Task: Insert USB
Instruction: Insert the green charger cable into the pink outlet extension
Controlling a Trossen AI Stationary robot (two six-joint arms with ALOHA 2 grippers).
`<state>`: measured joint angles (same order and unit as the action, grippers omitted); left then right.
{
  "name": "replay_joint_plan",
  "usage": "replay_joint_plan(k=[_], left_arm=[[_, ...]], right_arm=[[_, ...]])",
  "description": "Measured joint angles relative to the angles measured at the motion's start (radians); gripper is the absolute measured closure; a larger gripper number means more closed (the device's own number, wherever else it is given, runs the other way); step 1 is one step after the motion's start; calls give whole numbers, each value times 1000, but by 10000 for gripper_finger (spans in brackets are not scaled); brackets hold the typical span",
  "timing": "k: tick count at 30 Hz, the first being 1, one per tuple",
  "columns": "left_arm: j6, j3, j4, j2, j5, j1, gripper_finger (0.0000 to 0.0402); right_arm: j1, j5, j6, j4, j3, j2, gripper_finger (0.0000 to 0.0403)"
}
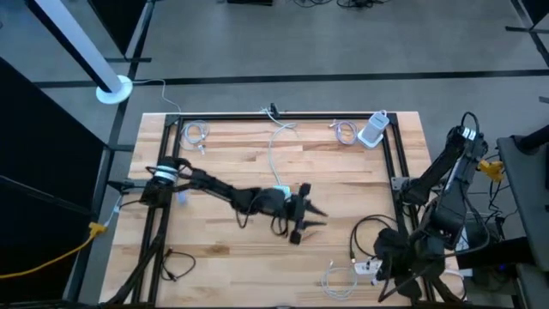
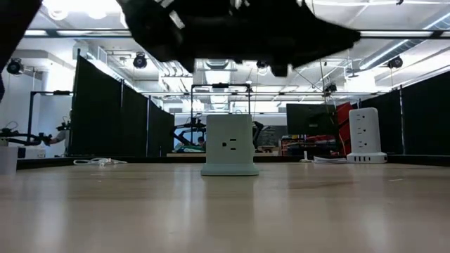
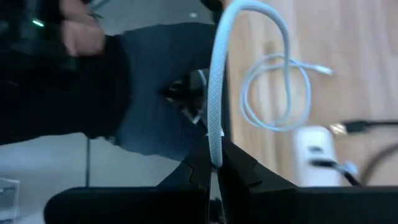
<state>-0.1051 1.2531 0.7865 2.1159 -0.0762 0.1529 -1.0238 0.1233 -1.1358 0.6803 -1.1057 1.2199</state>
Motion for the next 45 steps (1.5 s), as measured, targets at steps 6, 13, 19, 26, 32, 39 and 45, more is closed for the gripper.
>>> replay_joint_plan(k=[6, 13, 19, 26, 32, 39, 45], left_arm=[[-58, 200, -161, 106, -170, 10, 300], [-68, 455, -343, 239, -157, 45, 300], [12, 571, -365, 339, -130, 101, 300], [39, 584, -369, 347, 180, 189, 299], [202, 579, -367, 347, 245, 219, 286], [300, 568, -341, 369, 275, 231, 232], [320, 567, -230, 447, 322, 242, 211]], right_arm=[[-4, -39, -23, 10, 0, 22, 403], [-38, -43, -51, 18, 1, 27, 403], [-101, 19, -116, 20, 8, 28, 403], [-159, 67, -174, 21, 27, 28, 403], [-159, 88, -160, 22, 31, 28, 403], [-159, 103, -109, 22, 37, 28, 403], [-159, 107, -131, 22, 79, 28, 403]])
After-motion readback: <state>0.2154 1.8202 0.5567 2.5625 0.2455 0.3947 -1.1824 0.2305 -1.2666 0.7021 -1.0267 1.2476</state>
